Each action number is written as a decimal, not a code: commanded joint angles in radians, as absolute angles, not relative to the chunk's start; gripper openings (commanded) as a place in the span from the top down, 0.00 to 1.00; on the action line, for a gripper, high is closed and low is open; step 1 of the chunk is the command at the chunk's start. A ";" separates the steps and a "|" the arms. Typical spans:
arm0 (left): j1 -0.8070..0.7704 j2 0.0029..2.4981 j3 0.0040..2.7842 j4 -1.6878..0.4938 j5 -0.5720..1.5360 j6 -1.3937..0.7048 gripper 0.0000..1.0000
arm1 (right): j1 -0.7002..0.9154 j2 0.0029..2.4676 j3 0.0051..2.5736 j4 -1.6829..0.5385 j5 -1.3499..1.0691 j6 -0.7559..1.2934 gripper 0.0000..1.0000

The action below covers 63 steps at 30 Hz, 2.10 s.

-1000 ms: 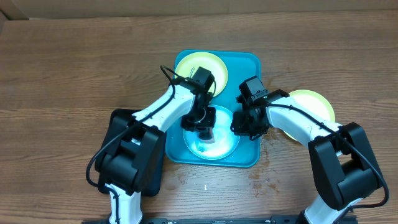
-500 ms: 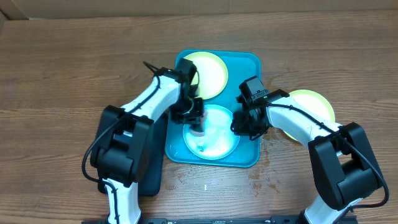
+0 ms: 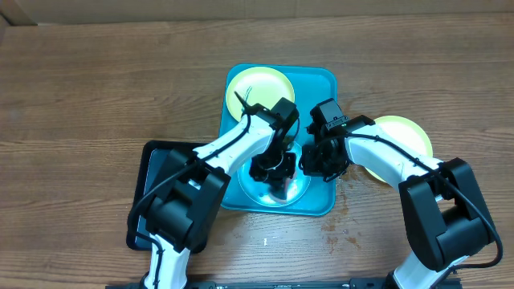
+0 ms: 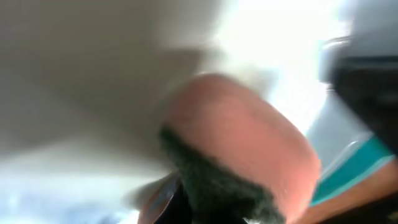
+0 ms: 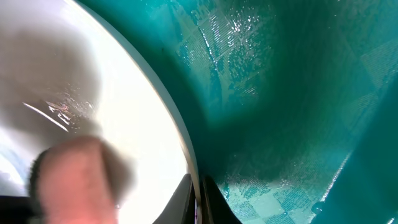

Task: Clean dirty plates on tray and stack at the side
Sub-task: 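Scrub the white plate with the sponge in the left gripper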

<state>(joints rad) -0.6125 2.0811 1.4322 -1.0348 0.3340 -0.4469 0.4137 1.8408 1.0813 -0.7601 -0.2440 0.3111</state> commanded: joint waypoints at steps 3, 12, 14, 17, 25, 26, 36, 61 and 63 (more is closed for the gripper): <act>-0.581 2.109 1.429 -1.104 -0.106 -0.542 0.96 | 0.418 1.861 1.054 -0.760 -0.193 0.307 0.96; -0.581 2.109 1.440 -1.140 -0.508 -0.564 0.96 | 0.418 1.861 1.054 -0.760 -0.193 0.307 0.96; -0.581 2.109 1.451 -1.133 -0.516 -0.543 0.96 | 0.418 1.861 1.054 -0.760 -0.193 0.307 0.96; -0.581 2.109 1.463 -1.098 -0.459 -0.498 0.96 | 0.418 1.861 1.054 -0.760 -0.193 0.307 0.96; -0.580 2.109 1.446 -0.852 0.354 -0.400 0.96 | 0.418 1.861 1.054 -0.760 -0.193 0.307 0.96; -0.585 2.109 1.441 -0.819 0.440 -0.400 0.96 | 0.418 1.861 1.054 -0.760 -0.193 0.307 0.96; -0.557 2.098 1.450 -0.849 0.539 -0.388 0.96 | 0.418 1.861 1.054 -0.761 -0.193 0.307 0.96; -0.528 2.047 1.436 -1.021 -0.360 -0.366 0.96 | 0.418 1.861 1.054 -0.756 -0.193 0.307 0.96; -0.528 2.037 1.439 -1.034 -0.433 -0.390 0.96 | 0.418 1.861 1.053 -0.756 -0.193 0.307 0.96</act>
<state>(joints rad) -0.5392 2.0335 1.4425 -1.0145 -0.1806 -0.3668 0.4084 1.8400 1.0790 -0.7528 -0.2565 0.3244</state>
